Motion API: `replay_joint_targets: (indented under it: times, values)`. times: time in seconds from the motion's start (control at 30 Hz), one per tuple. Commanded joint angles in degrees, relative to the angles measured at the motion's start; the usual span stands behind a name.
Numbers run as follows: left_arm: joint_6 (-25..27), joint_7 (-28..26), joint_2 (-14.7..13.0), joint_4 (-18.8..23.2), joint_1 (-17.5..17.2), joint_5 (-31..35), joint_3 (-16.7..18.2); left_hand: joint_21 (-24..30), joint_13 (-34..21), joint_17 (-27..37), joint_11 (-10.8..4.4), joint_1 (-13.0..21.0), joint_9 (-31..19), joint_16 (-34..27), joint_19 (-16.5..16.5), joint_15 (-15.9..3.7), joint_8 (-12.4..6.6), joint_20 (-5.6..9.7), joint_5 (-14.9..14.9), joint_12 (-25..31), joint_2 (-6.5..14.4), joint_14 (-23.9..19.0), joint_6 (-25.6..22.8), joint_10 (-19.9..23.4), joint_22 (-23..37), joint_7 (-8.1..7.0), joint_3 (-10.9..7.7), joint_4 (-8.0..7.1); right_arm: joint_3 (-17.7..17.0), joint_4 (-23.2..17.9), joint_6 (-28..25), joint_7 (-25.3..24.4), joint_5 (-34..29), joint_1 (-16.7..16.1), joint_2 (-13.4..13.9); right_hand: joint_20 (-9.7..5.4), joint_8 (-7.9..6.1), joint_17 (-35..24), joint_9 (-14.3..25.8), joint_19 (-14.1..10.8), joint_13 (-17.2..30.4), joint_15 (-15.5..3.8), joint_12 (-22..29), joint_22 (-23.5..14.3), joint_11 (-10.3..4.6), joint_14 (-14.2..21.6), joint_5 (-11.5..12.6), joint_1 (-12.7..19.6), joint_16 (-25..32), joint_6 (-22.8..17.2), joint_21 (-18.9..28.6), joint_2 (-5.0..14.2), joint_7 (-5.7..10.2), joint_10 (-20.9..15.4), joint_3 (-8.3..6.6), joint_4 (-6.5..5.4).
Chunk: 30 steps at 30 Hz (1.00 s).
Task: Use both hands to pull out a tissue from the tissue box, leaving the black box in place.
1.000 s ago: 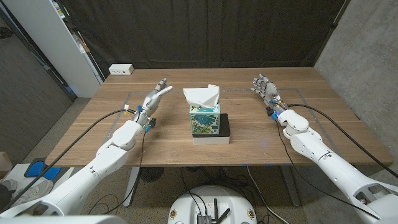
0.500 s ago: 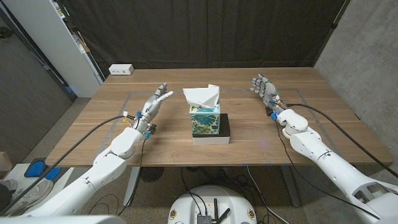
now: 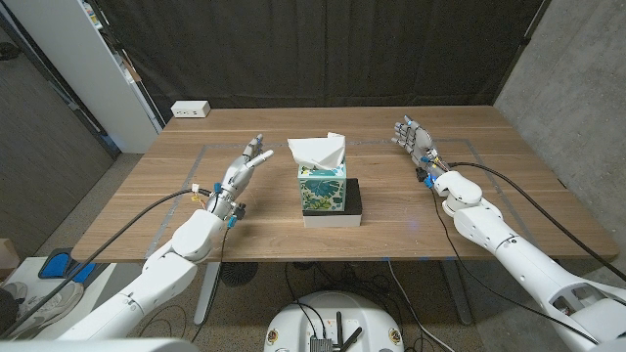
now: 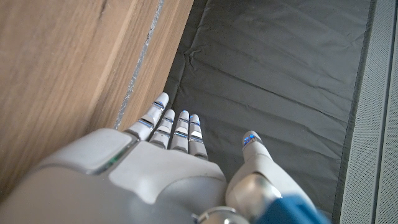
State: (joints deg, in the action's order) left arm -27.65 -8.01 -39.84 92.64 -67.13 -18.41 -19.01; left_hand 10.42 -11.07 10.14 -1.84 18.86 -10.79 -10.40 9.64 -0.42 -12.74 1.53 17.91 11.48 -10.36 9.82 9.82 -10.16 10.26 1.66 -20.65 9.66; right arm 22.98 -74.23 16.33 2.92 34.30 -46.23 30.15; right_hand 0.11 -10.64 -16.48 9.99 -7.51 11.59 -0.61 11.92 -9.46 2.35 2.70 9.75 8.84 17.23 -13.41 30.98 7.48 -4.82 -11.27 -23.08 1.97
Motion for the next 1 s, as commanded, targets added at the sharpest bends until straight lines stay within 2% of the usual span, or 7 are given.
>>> replay_joint_targets:
  times: [0.03, 0.47, 1.0]
  values:
    - [-1.08, -1.09, -0.76, 3.21, -4.15, 1.74, 0.93, 0.61, -0.12, 0.09, 0.22, 0.93, -0.13, -0.37, 3.61, 0.29, -0.34, -0.2, 0.45, 0.55, 0.09, 12.76, 19.64, -14.98, 0.1, -0.04, 0.28, -0.13, 0.25, 0.77, -0.17, 0.09, -0.07, 0.82, -0.45, 0.0, -0.32, -0.15, 0.34, -0.4, 0.2, -0.06, 0.16, -0.32, -0.06, 0.37, 0.39, -0.62, -0.24, -0.43, -0.17, 0.93, 0.09, -0.31, -0.09, 0.04]
    - [-2.04, -1.33, -1.57, 5.61, -7.81, 2.53, 2.35, 0.82, -0.11, 0.07, 0.15, 1.44, -0.11, -0.52, 3.21, 0.14, -0.48, -0.19, 0.71, 0.67, 0.14, 12.06, 19.08, -14.42, 0.09, -0.23, 0.95, -0.21, 0.58, 1.54, 0.28, 0.27, -0.49, 1.49, -0.9, 0.07, -0.31, -0.06, 0.34, -0.57, 0.2, -0.05, 0.13, -0.33, -0.01, 0.35, 0.39, -0.61, -0.34, -0.43, -0.49, 0.96, 0.19, -0.3, -0.12, 0.12]
    - [-3.07, -0.99, -2.46, 7.48, -11.01, 4.59, 3.23, 1.11, -0.1, 0.06, -0.01, 1.93, -0.1, -0.58, 2.45, -0.06, -0.59, -0.15, 0.97, 0.71, 0.14, 11.52, 18.58, -14.02, 0.09, -0.29, 1.65, -0.26, 0.75, -0.46, -0.41, -0.85, -1.03, 0.95, -0.61, 0.06, -0.3, 0.03, 0.34, -0.73, 0.19, -0.04, 0.11, -0.33, -0.1, 0.44, 0.39, -0.62, -0.39, -0.42, -0.83, 0.98, 0.16, -0.31, -0.15, 0.19]
